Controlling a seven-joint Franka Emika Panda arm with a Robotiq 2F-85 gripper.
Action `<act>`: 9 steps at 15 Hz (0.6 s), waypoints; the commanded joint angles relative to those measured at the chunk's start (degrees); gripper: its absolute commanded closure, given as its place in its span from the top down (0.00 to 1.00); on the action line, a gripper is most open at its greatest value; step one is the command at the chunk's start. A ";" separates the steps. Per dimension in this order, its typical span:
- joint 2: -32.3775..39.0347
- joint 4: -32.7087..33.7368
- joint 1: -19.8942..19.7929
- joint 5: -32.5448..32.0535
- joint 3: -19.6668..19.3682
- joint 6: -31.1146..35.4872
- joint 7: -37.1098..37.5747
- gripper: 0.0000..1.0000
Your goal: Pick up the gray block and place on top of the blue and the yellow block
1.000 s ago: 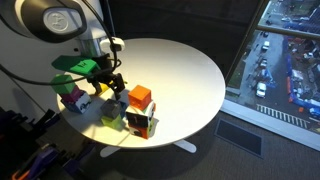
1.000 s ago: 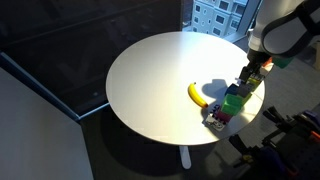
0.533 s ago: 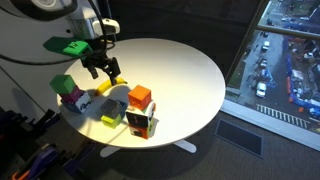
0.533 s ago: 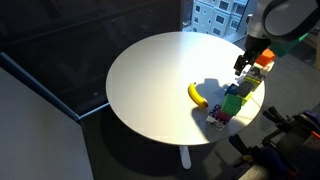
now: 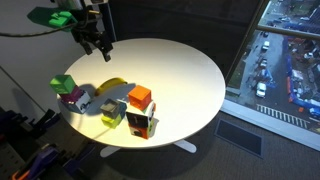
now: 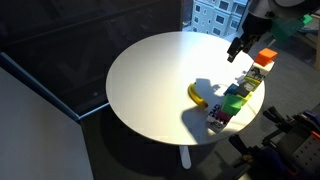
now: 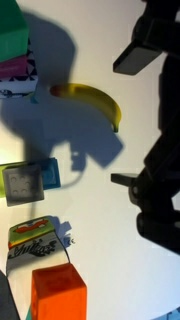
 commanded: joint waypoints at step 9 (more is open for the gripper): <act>-16.05 -2.77 0.18 -0.61 0.02 -14.81 2.03 1.00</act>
